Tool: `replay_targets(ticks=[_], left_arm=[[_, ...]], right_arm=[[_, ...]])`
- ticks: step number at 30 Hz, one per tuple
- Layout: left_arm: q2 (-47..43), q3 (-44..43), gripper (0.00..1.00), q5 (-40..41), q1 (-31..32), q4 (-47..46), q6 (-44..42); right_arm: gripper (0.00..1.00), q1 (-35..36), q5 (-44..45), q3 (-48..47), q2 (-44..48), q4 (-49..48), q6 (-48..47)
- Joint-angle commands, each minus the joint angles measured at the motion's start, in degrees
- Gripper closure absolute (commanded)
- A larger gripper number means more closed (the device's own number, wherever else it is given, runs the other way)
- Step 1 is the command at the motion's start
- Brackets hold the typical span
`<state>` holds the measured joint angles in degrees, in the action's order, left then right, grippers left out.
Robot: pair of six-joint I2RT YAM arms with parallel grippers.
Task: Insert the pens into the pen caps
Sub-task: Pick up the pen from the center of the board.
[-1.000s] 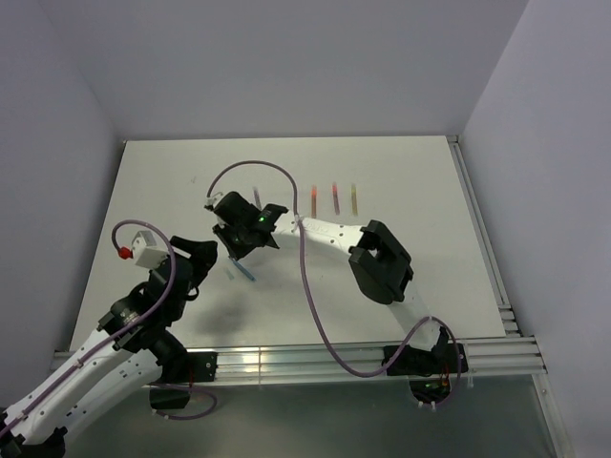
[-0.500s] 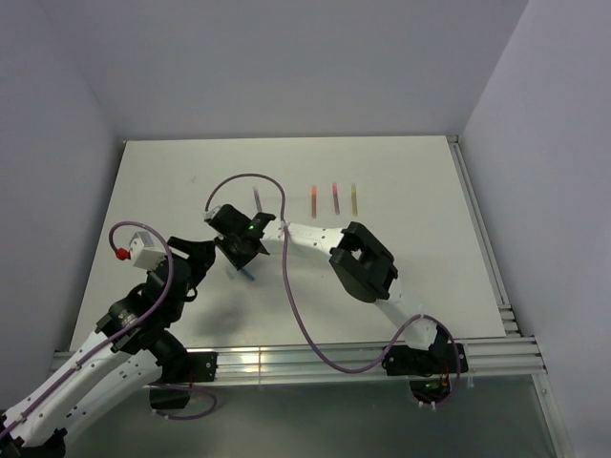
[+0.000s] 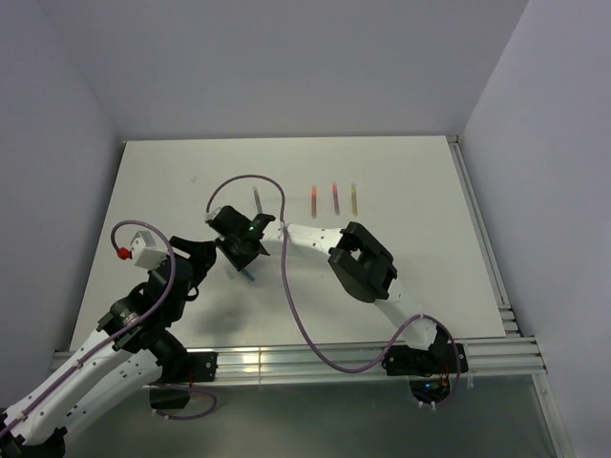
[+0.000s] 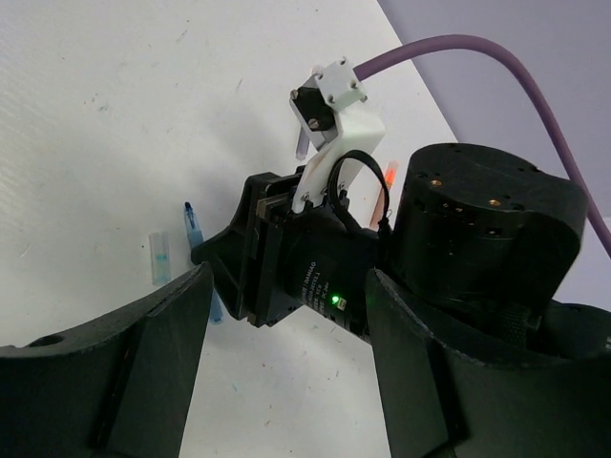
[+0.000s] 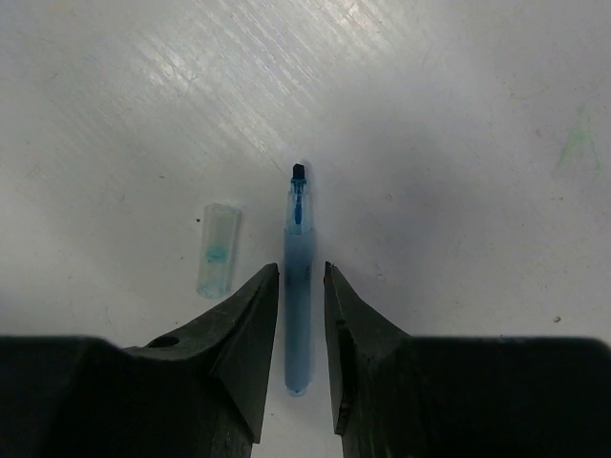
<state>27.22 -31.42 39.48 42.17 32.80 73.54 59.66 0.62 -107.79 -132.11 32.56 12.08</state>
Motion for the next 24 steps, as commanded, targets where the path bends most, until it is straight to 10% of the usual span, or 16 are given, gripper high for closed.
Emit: replay_targets(ticks=[1,24], left_arm=[[0.46,-1.01,0.3,0.77,-0.25,-0.98,-0.32],[1.87,0.13,0.3,-0.64,-0.25,-2.65,0.03]], right_arm=[[0.66,0.46,0.78,2.31,1.06,-1.44,0.49],[0.67,1.6,2.36,19.11,10.13,-6.37,2.69]])
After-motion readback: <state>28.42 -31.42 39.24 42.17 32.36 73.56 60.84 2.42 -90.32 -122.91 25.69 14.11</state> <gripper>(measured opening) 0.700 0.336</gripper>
